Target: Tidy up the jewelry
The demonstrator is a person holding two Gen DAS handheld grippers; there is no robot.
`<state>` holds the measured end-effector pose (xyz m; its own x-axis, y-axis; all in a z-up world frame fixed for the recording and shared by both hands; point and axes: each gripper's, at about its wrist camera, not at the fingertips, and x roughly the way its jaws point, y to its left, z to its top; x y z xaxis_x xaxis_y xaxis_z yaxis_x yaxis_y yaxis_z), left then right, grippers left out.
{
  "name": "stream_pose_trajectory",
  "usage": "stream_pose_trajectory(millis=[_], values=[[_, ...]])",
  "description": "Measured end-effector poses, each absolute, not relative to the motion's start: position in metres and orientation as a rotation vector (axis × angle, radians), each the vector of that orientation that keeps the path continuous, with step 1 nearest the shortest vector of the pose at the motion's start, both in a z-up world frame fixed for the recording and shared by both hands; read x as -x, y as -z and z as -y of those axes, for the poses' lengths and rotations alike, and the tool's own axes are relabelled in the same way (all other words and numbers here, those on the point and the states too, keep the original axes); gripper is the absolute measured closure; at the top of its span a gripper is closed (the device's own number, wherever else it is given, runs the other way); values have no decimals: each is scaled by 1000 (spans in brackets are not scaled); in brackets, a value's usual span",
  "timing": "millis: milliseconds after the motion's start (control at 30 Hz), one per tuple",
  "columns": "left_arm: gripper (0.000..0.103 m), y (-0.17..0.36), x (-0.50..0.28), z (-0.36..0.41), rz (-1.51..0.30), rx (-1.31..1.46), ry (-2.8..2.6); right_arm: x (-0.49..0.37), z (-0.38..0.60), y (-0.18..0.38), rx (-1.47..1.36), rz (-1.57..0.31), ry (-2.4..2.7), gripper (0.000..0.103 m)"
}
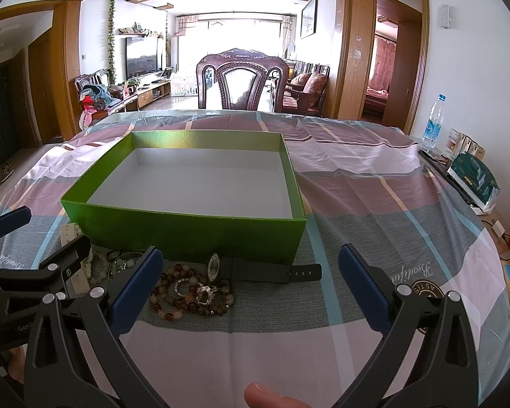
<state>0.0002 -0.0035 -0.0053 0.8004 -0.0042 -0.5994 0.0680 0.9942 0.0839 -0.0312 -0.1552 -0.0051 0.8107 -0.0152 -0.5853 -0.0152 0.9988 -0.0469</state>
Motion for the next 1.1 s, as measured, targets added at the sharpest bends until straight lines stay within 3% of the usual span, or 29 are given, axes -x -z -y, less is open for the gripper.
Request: stream_pose_trajectory(millis=[1100], values=[[4, 11, 0, 5, -649, -105, 41, 31, 155, 6, 51, -626, 0, 3]])
